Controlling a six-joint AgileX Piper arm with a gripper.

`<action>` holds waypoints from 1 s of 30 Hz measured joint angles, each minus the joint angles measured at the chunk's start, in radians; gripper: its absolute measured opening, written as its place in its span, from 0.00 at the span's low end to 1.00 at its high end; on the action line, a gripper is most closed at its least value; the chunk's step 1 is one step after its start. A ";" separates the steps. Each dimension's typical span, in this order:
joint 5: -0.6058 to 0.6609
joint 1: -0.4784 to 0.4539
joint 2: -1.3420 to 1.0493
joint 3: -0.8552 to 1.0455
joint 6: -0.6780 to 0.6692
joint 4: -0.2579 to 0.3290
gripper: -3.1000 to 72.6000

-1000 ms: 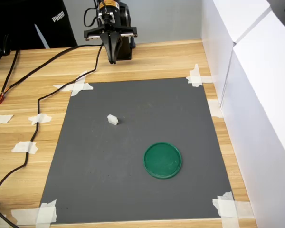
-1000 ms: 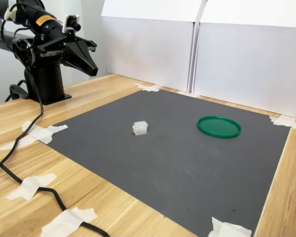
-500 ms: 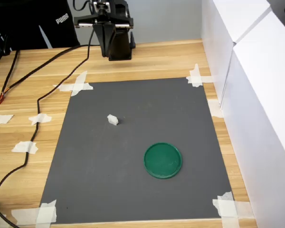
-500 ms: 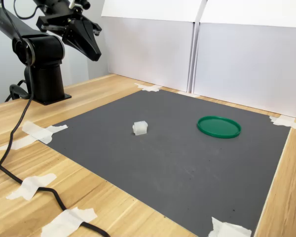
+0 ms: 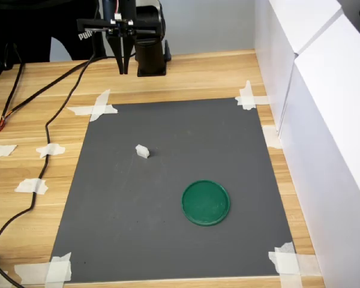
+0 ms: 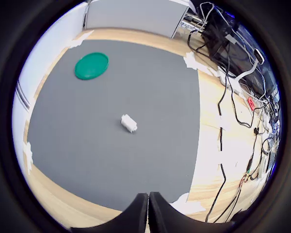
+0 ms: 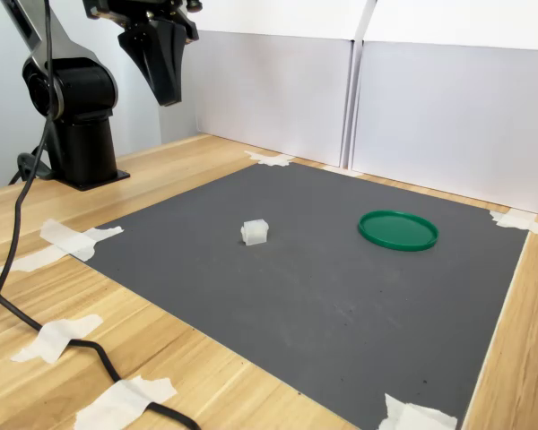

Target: Grasp a white terminal and put it on the green lid.

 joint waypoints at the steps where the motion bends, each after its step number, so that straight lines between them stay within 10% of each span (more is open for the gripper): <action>1: 0.013 -0.005 0.022 -0.014 -0.025 0.003 0.02; 13: 0.036 -0.014 0.227 -0.116 -0.400 0.103 0.17; 24: -0.066 -0.015 0.350 -0.137 -0.411 0.033 0.83; 30: -0.072 -0.015 0.386 -0.162 -0.495 0.033 0.95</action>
